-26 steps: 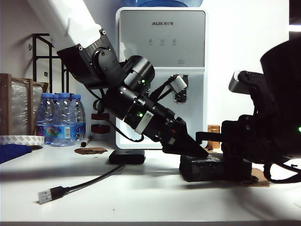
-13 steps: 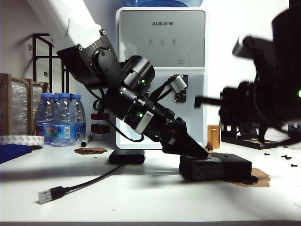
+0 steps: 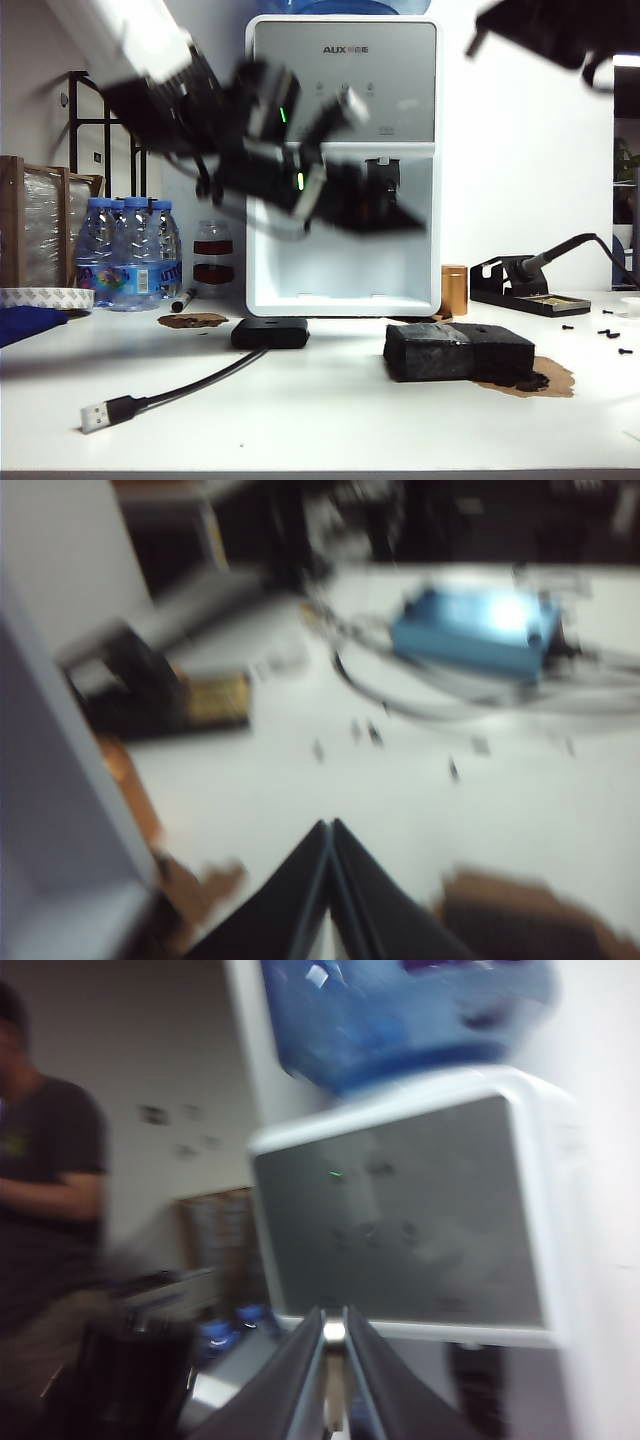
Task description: Take the USB flash drive out of the black sponge and insert it into the slot on top of the black USB adpator box.
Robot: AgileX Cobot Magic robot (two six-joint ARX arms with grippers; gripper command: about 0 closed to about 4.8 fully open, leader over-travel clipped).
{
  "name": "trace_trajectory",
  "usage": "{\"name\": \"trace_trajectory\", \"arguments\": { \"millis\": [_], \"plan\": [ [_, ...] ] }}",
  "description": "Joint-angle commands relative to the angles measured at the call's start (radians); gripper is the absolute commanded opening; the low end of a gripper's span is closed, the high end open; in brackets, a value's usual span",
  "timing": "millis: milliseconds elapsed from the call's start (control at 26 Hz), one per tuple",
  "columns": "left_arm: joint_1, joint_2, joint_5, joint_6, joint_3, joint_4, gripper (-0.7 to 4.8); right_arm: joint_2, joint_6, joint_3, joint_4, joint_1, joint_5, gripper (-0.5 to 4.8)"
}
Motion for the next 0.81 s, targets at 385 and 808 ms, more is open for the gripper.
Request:
{"name": "trace_trajectory", "arguments": {
  "millis": [385, 808],
  "plan": [
    [0.222, -0.328, 0.124, -0.055, 0.006, -0.205, -0.04, -0.102, -0.114, 0.408, -0.739, -0.142, -0.747, -0.04],
    [0.664, -0.415, 0.447, 0.466, 0.005, -0.83, -0.04, 0.154, -0.261, 0.583, -0.823, -0.139, -1.061, -0.04]
  ]
}}
